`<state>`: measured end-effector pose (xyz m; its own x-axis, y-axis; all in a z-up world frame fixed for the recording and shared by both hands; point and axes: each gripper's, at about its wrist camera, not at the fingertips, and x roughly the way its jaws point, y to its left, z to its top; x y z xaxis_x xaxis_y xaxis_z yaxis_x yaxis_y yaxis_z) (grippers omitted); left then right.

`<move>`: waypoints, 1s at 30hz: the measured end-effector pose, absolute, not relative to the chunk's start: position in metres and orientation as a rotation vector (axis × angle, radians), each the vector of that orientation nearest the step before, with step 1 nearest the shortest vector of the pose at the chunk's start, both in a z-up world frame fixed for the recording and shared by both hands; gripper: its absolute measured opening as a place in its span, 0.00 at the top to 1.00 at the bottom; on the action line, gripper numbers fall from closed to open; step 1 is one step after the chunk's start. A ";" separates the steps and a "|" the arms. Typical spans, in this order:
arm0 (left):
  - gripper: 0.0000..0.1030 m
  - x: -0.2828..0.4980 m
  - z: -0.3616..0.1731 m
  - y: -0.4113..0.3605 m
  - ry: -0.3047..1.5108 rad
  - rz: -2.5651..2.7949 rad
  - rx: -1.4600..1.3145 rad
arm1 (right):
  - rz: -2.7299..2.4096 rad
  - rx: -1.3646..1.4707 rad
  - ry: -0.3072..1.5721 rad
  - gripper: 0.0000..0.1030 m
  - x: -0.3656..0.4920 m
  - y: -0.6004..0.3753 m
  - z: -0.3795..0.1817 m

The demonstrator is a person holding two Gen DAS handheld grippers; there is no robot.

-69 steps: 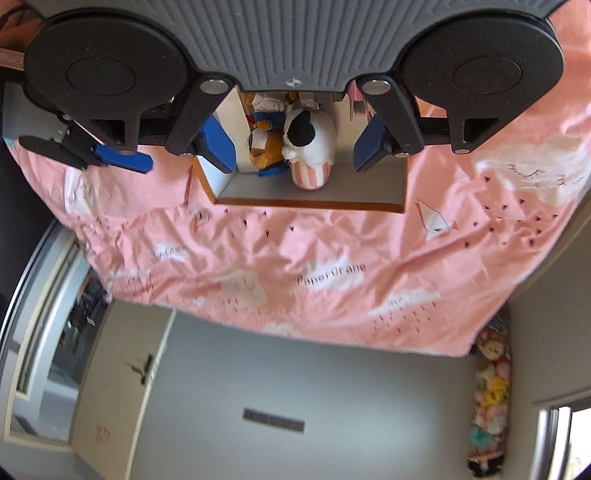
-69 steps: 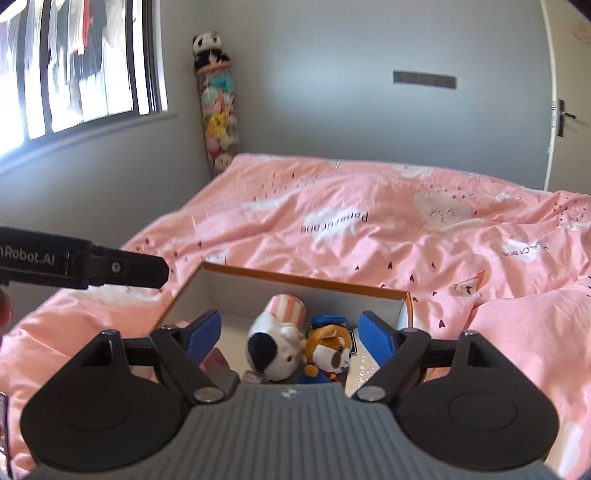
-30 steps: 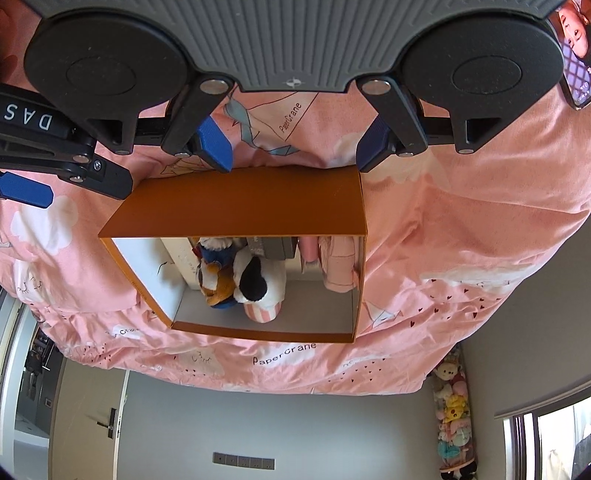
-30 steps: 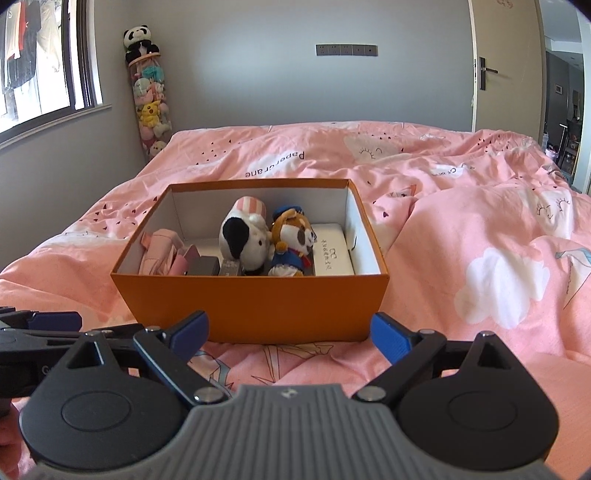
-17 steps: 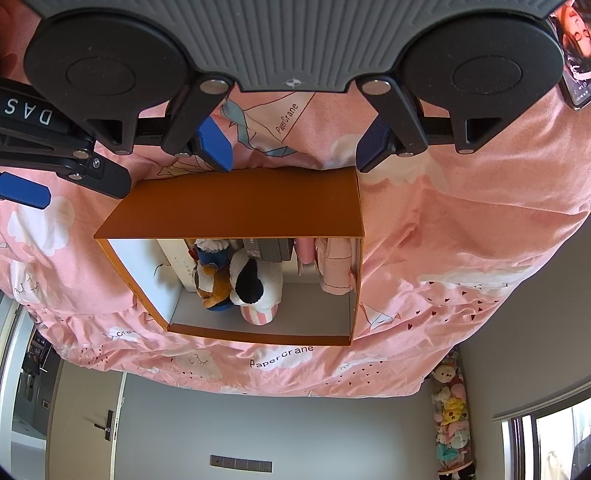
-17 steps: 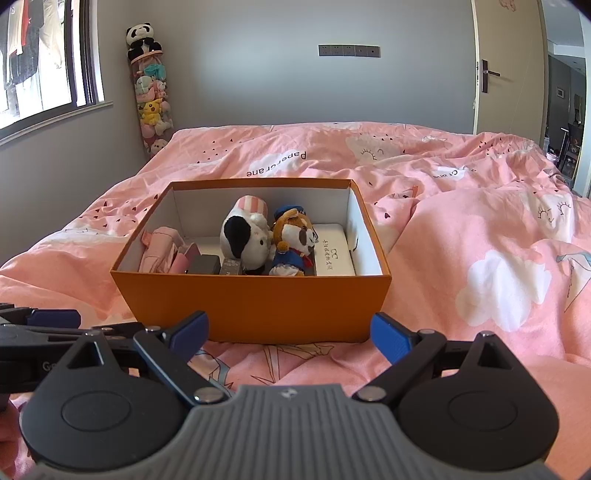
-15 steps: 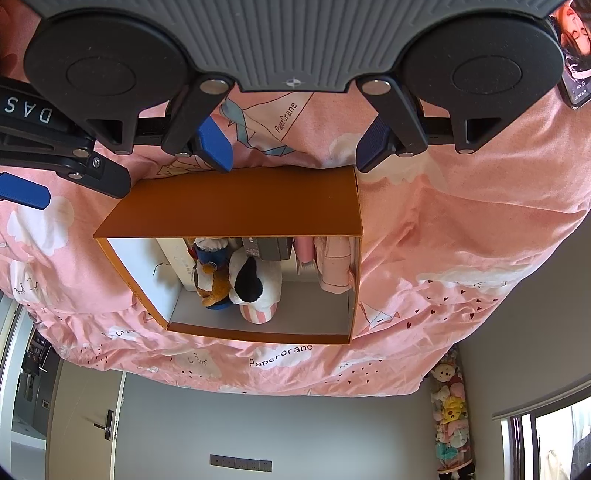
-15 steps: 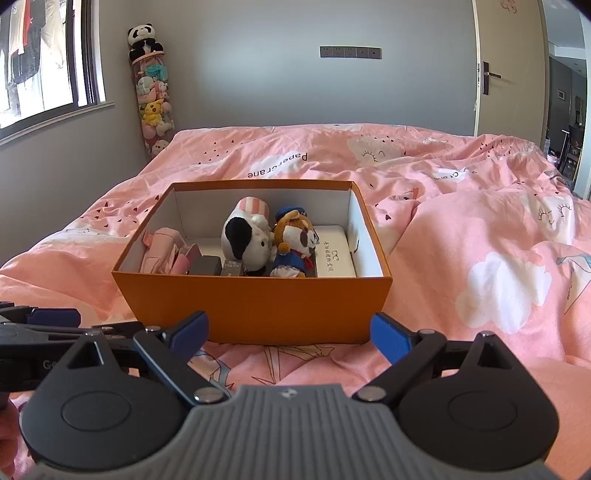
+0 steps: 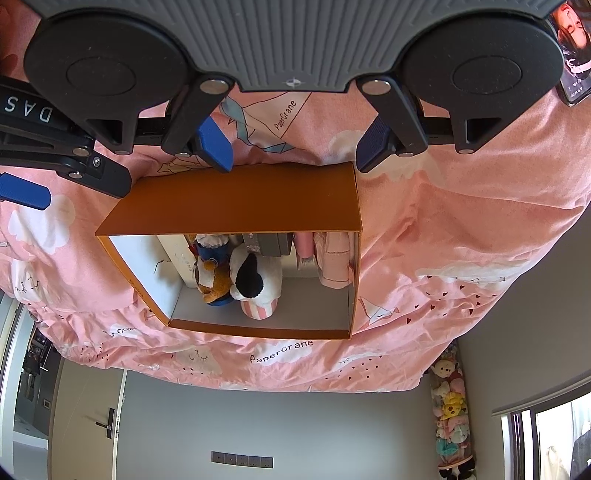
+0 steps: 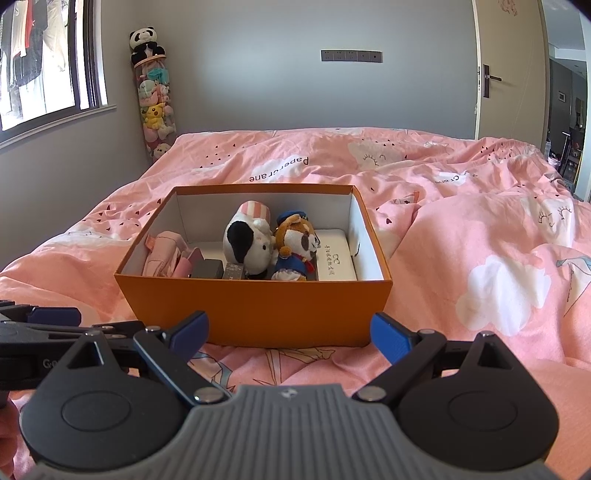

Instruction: Organize objects

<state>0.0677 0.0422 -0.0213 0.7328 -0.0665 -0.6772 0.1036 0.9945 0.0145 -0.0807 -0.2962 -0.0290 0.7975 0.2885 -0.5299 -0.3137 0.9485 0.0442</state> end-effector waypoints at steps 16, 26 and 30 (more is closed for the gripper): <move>0.14 0.067 -0.020 0.044 0.735 -0.093 0.048 | 0.324 -0.050 0.552 0.08 -0.083 -0.295 -0.028; 0.14 0.067 -0.019 0.043 0.734 -0.092 0.048 | 0.322 -0.054 0.554 0.08 -0.084 -0.293 -0.028; 0.14 0.066 -0.019 0.044 0.732 -0.086 0.051 | 0.313 -0.061 0.556 0.08 -0.085 -0.292 -0.028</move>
<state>0.0665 0.0443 -0.0185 0.7407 -0.0611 -0.6690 0.0964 0.9952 0.0158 -0.0848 -0.2918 -0.0282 0.8036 0.2751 -0.5277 -0.3080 0.9510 0.0267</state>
